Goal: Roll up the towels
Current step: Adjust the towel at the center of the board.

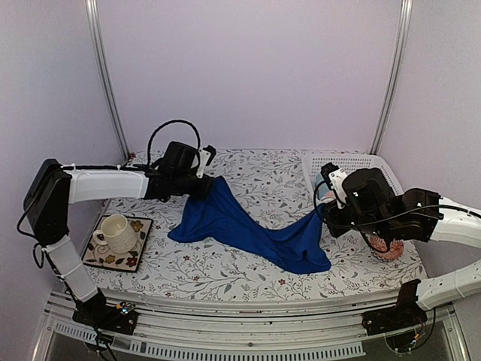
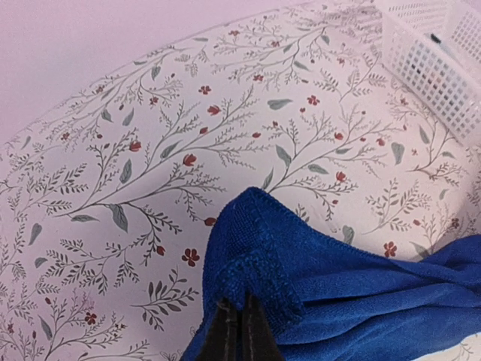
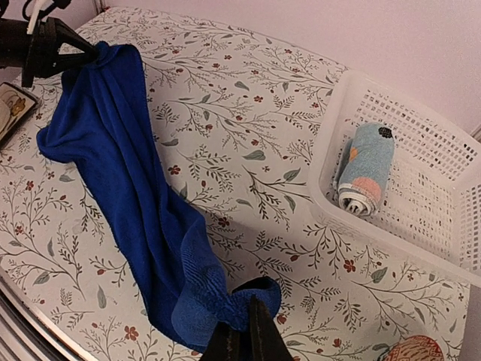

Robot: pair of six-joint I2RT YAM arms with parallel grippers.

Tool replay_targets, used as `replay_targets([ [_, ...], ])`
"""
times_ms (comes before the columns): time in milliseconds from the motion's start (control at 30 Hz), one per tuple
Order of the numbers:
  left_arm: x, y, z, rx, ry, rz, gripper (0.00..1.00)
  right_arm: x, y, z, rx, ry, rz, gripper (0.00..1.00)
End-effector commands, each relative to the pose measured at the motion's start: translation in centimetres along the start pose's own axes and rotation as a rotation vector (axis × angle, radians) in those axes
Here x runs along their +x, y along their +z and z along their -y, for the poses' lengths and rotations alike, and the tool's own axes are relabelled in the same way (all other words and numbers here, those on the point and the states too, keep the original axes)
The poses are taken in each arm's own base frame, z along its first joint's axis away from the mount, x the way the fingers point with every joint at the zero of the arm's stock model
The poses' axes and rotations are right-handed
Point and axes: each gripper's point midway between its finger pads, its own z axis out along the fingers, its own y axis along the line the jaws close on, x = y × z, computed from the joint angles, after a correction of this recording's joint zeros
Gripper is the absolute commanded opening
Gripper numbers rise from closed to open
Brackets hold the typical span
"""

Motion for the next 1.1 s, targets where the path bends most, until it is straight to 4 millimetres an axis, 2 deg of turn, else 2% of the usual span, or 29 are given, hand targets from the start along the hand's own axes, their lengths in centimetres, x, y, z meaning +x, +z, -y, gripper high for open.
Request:
replay_targets([
  [0,0.4,-1.4,0.0,-0.018,-0.014,0.035,0.00,-0.2,0.3,0.4,0.003,0.011,0.012,0.07],
  [333,1.9,-7.4,0.2,0.011,-0.085,0.160,0.00,0.1,0.8,2.0,0.028,0.051,0.005,0.06],
  [433,2.4,-8.7,0.8,0.060,-0.098,0.185,0.08,0.2,1.0,2.0,0.022,0.054,0.003,0.06],
  [600,5.2,-9.2,1.9,0.102,-0.118,0.137,0.14,0.0,1.1,1.9,0.016,0.052,0.005,0.06],
  [667,6.6,-9.4,2.1,0.103,-0.113,0.111,0.20,-0.2,0.9,2.0,0.016,0.054,0.009,0.06],
  [800,8.8,-9.9,2.0,0.094,-0.116,0.074,0.20,-0.4,0.8,2.5,0.029,0.054,0.013,0.06],
  [867,9.0,-10.2,1.8,0.080,-0.114,0.081,0.20,-0.5,0.8,2.7,0.032,0.059,0.017,0.06],
  [900,8.9,-10.2,1.8,0.076,-0.111,0.083,0.24,-0.6,0.8,2.7,0.033,0.059,0.018,0.06],
  [967,8.3,-10.2,1.7,0.072,-0.100,0.095,0.43,-0.6,0.9,2.8,0.034,0.060,0.018,0.06],
  [1067,7.5,-9.5,2.3,0.089,-0.062,0.096,0.60,-0.6,1.2,2.8,0.034,0.057,0.012,0.06],
])
